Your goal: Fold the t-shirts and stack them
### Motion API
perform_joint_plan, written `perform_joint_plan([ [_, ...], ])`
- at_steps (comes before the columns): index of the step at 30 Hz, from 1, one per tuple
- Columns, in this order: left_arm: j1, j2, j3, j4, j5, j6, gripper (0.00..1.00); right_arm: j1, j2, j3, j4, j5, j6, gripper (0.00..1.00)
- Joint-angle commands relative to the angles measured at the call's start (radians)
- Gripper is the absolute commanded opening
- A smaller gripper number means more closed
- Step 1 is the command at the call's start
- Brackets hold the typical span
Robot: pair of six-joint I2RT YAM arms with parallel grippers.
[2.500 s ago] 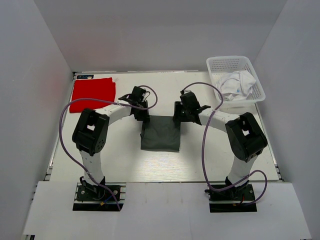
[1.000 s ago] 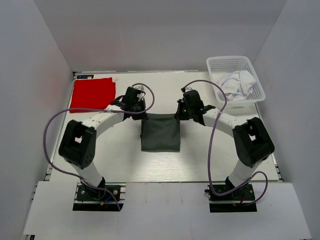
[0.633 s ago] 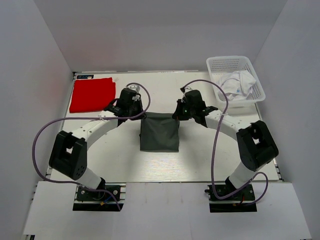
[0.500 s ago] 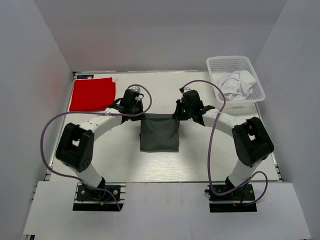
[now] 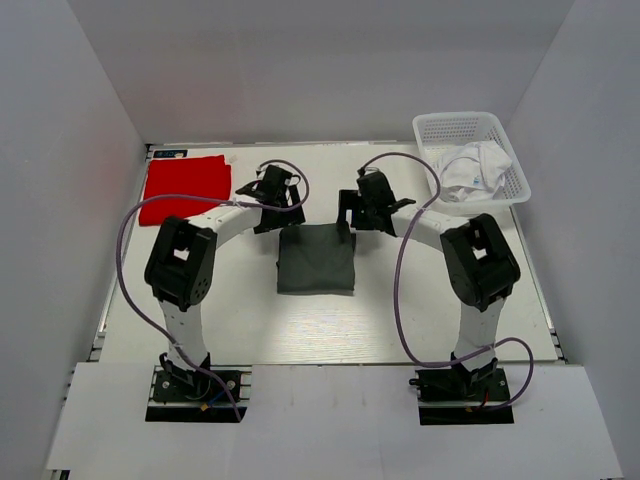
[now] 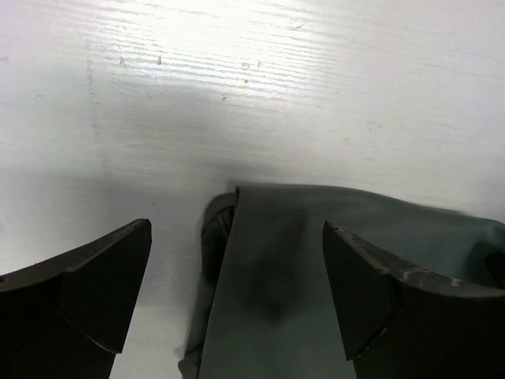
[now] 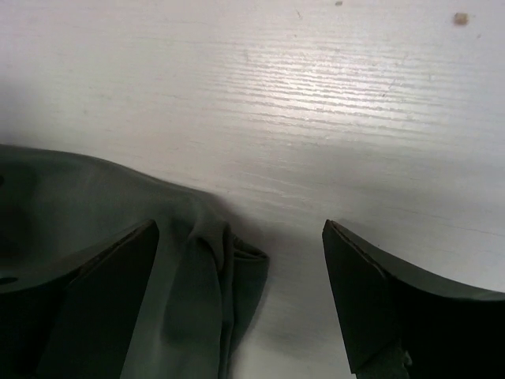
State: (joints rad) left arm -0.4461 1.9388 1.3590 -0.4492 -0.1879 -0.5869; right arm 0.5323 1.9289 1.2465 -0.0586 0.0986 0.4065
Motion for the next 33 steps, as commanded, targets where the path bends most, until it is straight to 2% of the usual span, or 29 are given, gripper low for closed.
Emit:
perform_joint_plan([
  [1, -0.013, -0.127, -0.02, -0.022, -0.022, 0.006, 1.0, 0.003, -0.114, 0.01, 0.025, 0.016, -0.011, 0.9],
  [5, -0.013, -0.228, -0.122, 0.009, 0.022, 0.006, 1.0, 0.006, -0.215, -0.07, 0.045, -0.029, -0.005, 0.9],
  [6, -0.013, -0.245, -0.145, 0.009, 0.022, 0.006, 1.0, 0.005, -0.232, -0.117, 0.095, -0.04, -0.002, 0.9],
  [10, -0.022, -0.317, -0.267, 0.064, 0.113, 0.015, 1.0, 0.005, -0.367, -0.228, 0.12, -0.053, 0.021, 0.9],
  [16, -0.022, -0.302, -0.337, 0.109, 0.165, 0.055, 1.0, 0.005, -0.488, -0.36, 0.172, -0.088, 0.061, 0.9],
  [21, -0.022, -0.229, -0.316, 0.099, 0.14, 0.068, 0.95, 0.003, -0.516, -0.384, 0.163, -0.088, 0.055, 0.9],
  [22, -0.022, -0.215, -0.316, 0.099, 0.14, 0.068, 0.91, 0.003, -0.522, -0.386, 0.164, -0.089, 0.055, 0.9],
  [27, -0.042, -0.137, -0.285, 0.09, 0.14, 0.087, 0.88, 0.003, -0.522, -0.395, 0.154, -0.083, 0.042, 0.9],
  [33, -0.092, -0.072, -0.265, 0.038, 0.094, 0.087, 0.69, 0.0, -0.545, -0.41, 0.143, -0.037, 0.034, 0.9],
])
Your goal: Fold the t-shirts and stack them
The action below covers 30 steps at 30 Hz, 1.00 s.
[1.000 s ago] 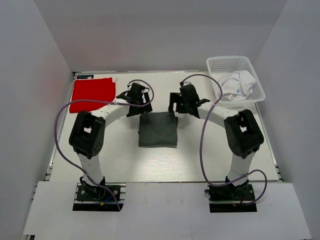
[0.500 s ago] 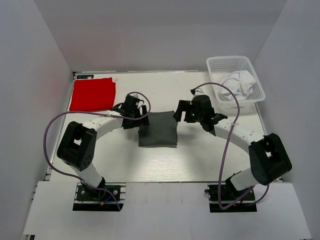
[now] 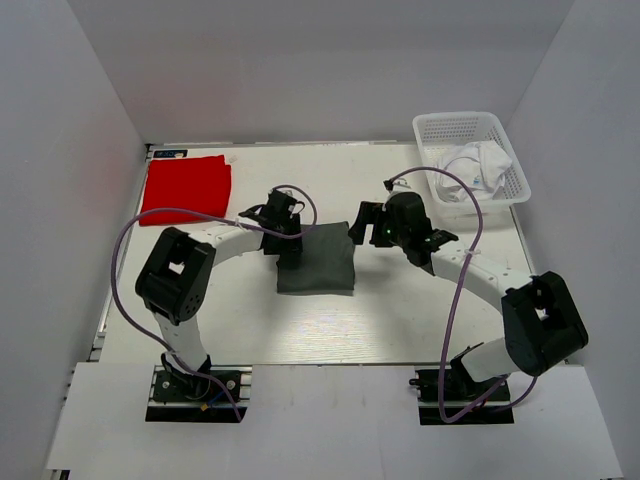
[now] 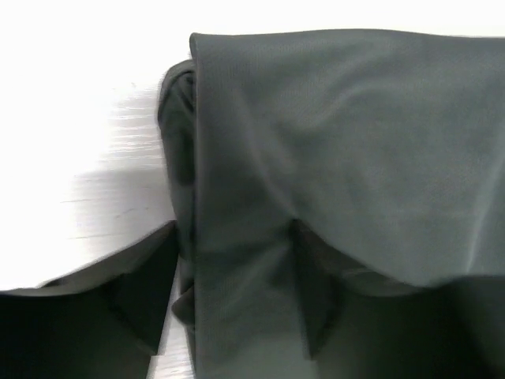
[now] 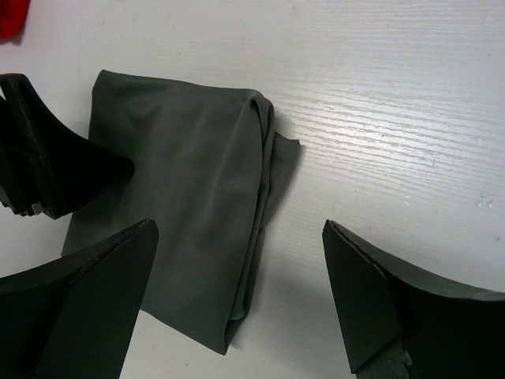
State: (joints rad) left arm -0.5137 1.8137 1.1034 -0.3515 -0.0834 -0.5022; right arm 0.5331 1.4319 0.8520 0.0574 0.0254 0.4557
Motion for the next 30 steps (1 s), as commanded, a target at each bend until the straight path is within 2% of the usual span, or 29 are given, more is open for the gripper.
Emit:
perform_joint_plan([
  [1, -0.034, 0.053, -0.01, -0.078, -0.028, -0.007, 0.63, -0.002, -0.051, -0.022, 0.025, 0.045, -0.017, 0.9],
  [2, -0.034, 0.062, -0.019, -0.078, -0.042, -0.007, 0.49, -0.001, -0.057, -0.033, 0.025, 0.074, -0.015, 0.9],
  [4, -0.046, 0.062, -0.031, -0.087, -0.042, -0.018, 0.38, -0.001, -0.074, -0.048, 0.035, 0.093, -0.015, 0.9],
  [5, -0.046, 0.074, -0.031, -0.087, -0.042, -0.018, 0.19, -0.004, -0.085, -0.057, 0.036, 0.106, -0.018, 0.9],
  [7, -0.046, 0.088, -0.017, -0.101, -0.064, -0.018, 0.0, -0.004, -0.09, -0.067, 0.039, 0.119, -0.026, 0.9],
  [10, -0.055, 0.107, 0.09, -0.207, -0.185, -0.03, 0.0, -0.001, -0.106, -0.086, 0.039, 0.151, -0.028, 0.9],
  [13, -0.043, 0.072, 0.197, -0.273, -0.33, 0.002, 0.0, -0.004, -0.12, -0.111, 0.055, 0.169, -0.034, 0.9],
  [14, -0.043, 0.056, 0.208, -0.273, -0.343, 0.054, 0.0, -0.004, -0.122, -0.116, 0.056, 0.169, -0.04, 0.9],
  [24, 0.001, -0.046, 0.302, -0.153, -0.588, 0.393, 0.0, -0.005, -0.126, -0.128, 0.059, 0.191, -0.077, 0.9],
  [30, 0.099, -0.079, 0.302, -0.046, -0.576, 0.548, 0.0, -0.007, -0.128, -0.126, 0.05, 0.206, -0.086, 0.9],
])
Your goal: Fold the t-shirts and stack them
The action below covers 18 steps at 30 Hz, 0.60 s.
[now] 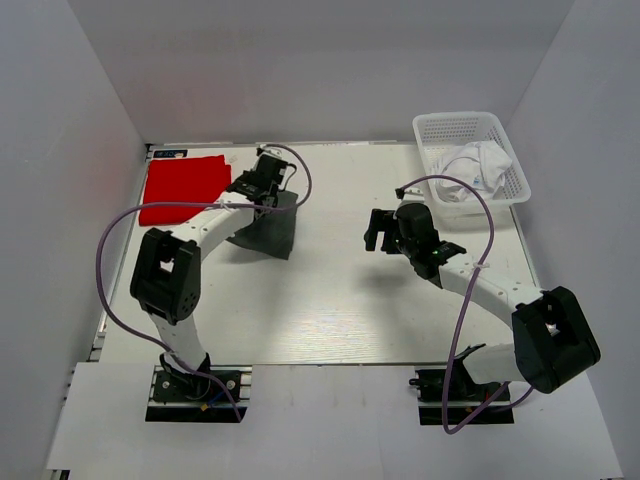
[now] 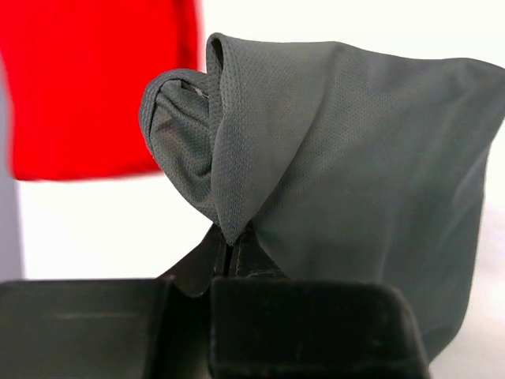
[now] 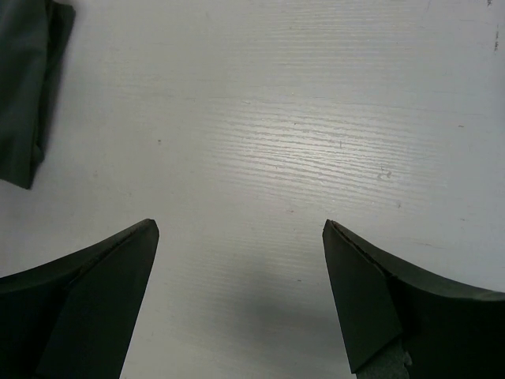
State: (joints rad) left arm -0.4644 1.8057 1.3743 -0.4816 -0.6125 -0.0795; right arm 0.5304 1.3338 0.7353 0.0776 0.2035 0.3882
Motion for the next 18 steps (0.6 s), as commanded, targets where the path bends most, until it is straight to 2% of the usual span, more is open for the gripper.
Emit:
perform_joint_plan([
  [1, 0.061, -0.071, 0.031, 0.098, -0.033, 0.162, 0.0, -0.006, -0.028, -0.008, 0.033, 0.028, -0.02, 0.9],
  [4, 0.107, -0.08, 0.065, 0.147, -0.014, 0.226, 0.0, -0.004, -0.025, -0.004, 0.031, 0.03, -0.02, 0.9],
  [10, 0.175, -0.011, 0.17, 0.147, 0.019, 0.32, 0.0, -0.004, -0.016, -0.001, 0.027, 0.031, -0.023, 0.9],
  [18, 0.237, 0.041, 0.31, 0.064, 0.089, 0.352, 0.0, -0.004, -0.005, 0.007, 0.027, 0.01, -0.023, 0.9],
])
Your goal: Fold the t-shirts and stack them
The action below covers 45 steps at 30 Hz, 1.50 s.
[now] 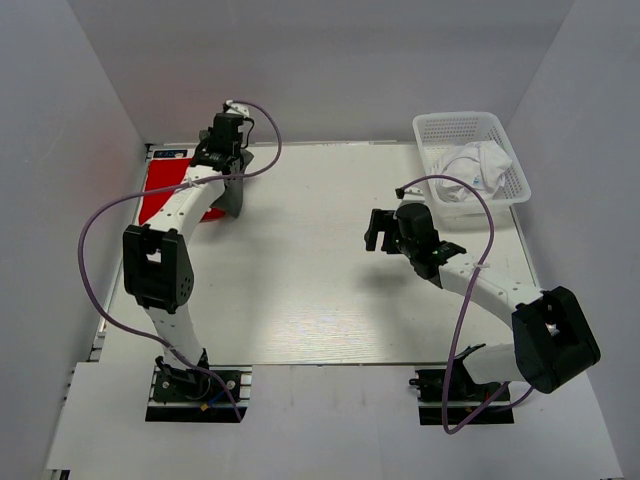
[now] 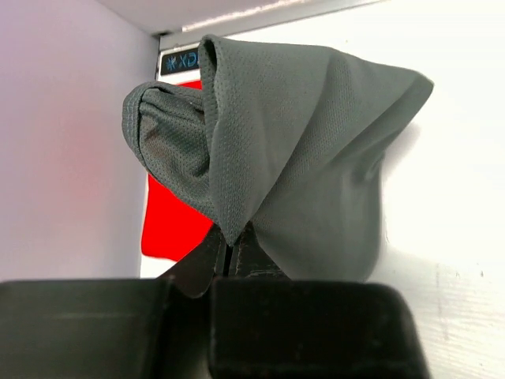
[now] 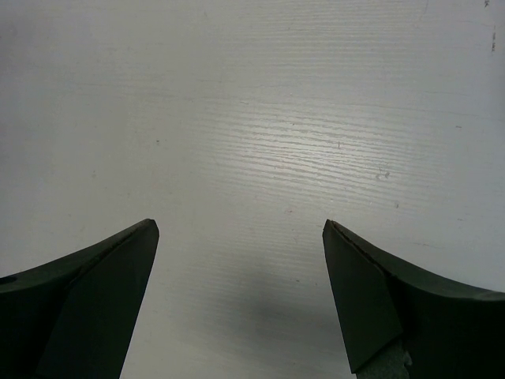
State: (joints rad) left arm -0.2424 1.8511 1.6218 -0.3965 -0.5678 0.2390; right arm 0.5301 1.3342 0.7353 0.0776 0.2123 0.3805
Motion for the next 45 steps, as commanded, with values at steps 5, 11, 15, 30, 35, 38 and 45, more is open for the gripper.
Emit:
perform_joint_plan([
  [5, 0.035, -0.004, 0.127, -0.071, 0.086, 0.034, 0.0, -0.002, -0.012, 0.007, 0.024, -0.016, -0.014, 0.9],
  [11, 0.066, -0.013, 0.129, -0.071, 0.117, 0.034, 0.0, -0.002, -0.024, 0.006, 0.024, -0.014, -0.014, 0.9],
  [15, 0.086, 0.01, 0.128, -0.085, 0.117, 0.023, 0.0, -0.004, -0.014, 0.007, 0.024, -0.01, -0.011, 0.9],
  [30, 0.227, 0.123, 0.147, -0.045, 0.161, 0.086, 0.0, -0.004, 0.049, 0.058, -0.019, 0.015, -0.017, 0.9],
  [35, 0.279, 0.187, 0.147, 0.057, 0.213, 0.138, 0.0, -0.001, 0.097, 0.098, -0.05, 0.025, -0.023, 0.9],
  [38, 0.304, 0.23, 0.179, 0.08, 0.224, 0.147, 0.0, -0.002, 0.117, 0.116, -0.068, 0.024, -0.028, 0.9],
  [45, 0.347, 0.349, 0.279, 0.03, 0.14, 0.099, 0.0, -0.001, 0.171, 0.162, -0.108, 0.021, -0.029, 0.9],
])
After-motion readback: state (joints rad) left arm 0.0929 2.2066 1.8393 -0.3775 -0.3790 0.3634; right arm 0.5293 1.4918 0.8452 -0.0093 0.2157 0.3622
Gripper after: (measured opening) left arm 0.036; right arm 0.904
